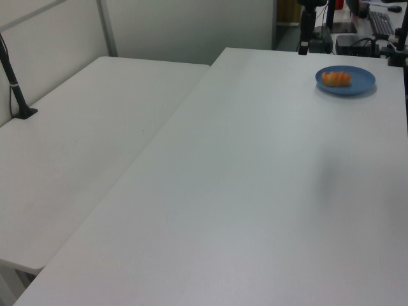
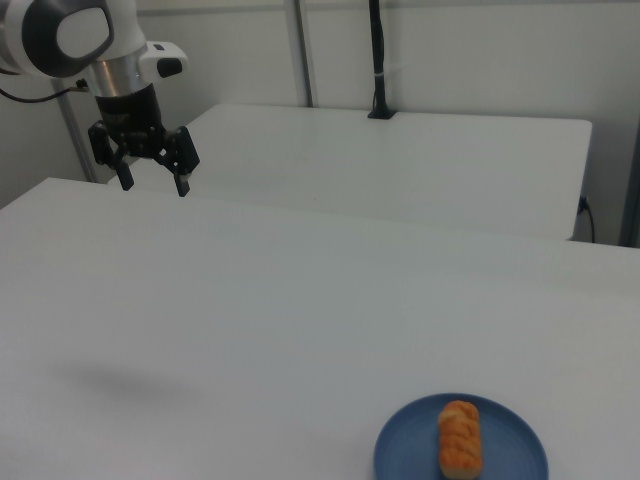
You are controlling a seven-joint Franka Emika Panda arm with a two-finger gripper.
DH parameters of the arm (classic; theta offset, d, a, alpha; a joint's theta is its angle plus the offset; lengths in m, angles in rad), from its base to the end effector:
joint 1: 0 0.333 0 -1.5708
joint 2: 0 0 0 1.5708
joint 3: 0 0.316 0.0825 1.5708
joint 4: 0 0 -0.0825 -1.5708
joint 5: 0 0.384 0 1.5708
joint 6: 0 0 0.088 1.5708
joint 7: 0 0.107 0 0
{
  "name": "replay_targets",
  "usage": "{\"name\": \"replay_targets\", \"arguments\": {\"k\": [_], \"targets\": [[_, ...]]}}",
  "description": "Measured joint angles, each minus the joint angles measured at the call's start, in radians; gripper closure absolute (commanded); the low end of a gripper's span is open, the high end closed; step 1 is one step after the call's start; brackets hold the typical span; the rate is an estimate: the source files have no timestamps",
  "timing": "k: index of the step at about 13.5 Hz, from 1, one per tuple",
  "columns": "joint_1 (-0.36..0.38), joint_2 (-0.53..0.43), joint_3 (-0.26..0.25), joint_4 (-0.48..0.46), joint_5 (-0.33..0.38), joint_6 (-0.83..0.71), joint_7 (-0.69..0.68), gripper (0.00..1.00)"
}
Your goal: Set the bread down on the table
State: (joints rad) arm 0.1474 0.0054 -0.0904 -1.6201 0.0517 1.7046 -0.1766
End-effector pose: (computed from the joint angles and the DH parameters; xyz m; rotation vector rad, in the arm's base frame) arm 0.5671 0.0374 0.6104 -3.0726 -0.3530 -0.1269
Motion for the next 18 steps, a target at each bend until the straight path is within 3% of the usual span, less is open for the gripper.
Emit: {"name": "replay_targets", "arguments": {"k": [15, 18], "targets": [[0.000, 0.001, 0.000, -0.006, 0.000, -0.015, -0.012, 0.00], [-0.005, 0.001, 0.000, -0.006, -0.001, -0.078, -0.090, 0.00]]}}
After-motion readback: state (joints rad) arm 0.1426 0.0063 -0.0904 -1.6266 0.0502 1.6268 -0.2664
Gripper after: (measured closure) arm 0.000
